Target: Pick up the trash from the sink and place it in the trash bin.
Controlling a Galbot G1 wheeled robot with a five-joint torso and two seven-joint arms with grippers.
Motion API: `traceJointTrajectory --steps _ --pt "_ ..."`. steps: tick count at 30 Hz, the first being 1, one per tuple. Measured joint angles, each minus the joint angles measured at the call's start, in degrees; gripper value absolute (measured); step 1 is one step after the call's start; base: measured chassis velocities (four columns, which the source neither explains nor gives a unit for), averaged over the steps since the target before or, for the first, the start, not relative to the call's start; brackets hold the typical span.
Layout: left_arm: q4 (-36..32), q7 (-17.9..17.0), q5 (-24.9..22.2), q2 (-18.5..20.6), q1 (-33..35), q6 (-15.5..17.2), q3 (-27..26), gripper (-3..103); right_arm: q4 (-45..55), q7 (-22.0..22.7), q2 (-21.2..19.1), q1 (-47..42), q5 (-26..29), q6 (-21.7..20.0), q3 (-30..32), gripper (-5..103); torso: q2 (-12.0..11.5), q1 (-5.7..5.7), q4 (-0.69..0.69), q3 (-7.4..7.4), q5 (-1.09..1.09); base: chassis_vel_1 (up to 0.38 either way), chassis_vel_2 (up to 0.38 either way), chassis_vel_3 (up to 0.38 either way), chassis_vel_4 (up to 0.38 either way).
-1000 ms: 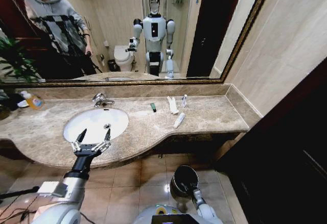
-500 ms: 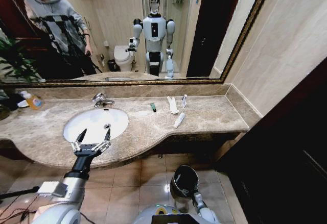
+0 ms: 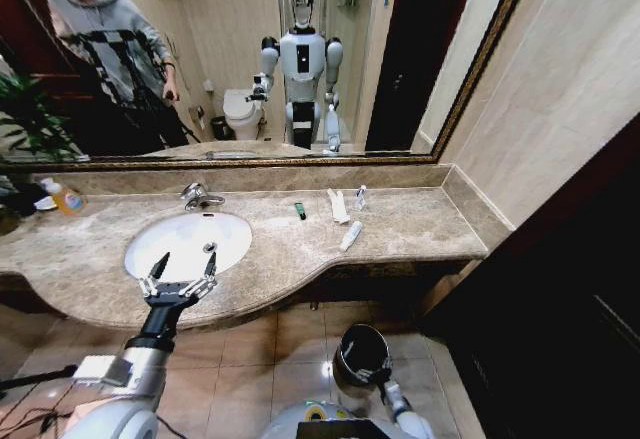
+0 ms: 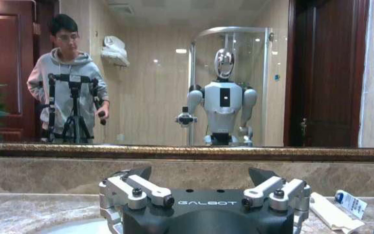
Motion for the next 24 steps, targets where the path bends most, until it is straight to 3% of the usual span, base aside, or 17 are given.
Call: traceJointTrajectory --steps 5,7,9,15,16,18,24 --pt "0.01 0.01 0.00 0.00 0.00 0.00 0.01 100 18.20 -0.40 -0.76 -11.26 6.92 -0.57 0.05 100 0.00 0.00 -0.02 0.00 -0.01 0.000 0.000 0.000 0.000" --pt "0.00 0.01 0.00 0.00 0.00 0.00 0.01 100 20.43 -0.55 -0.85 -12.38 7.57 -0.96 0.06 100 0.00 0.00 -0.02 0.00 -0.01 0.000 0.000 0.000 0.000" --pt "0.01 0.01 0.00 0.00 0.00 0.00 0.00 100 29.71 -0.76 -0.93 -15.96 9.23 -2.38 -0.17 100 0.00 0.00 -0.01 0.00 -0.01 0.000 0.000 0.000 0.000" --pt "0.00 0.00 0.00 0.00 0.00 0.00 0.00 100 40.68 0.36 -0.40 -16.66 9.82 -6.09 -1.19 100 0.00 0.00 -0.01 0.00 -0.02 0.000 0.000 0.000 0.000" --pt "0.00 0.00 0.00 0.00 0.00 0.00 0.00 100 44.68 5.28 -0.21 -12.48 8.90 -10.89 -3.13 100 0.00 0.00 0.00 0.00 -0.01 0.000 0.000 0.000 0.000" --pt "0.01 0.01 0.00 0.00 0.00 0.00 0.00 100 46.26 9.47 -0.28 -9.25 7.16 -14.52 -5.54 100 0.00 0.01 0.01 0.01 -0.01 0.000 0.000 0.000 0.000" --pt "0.01 0.02 0.00 0.00 0.00 0.00 0.01 100 49.17 14.29 2.06 -4.64 3.16 -20.35 -14.49 100 0.00 0.01 0.00 0.01 -0.03 0.000 0.000 0.000 0.000"
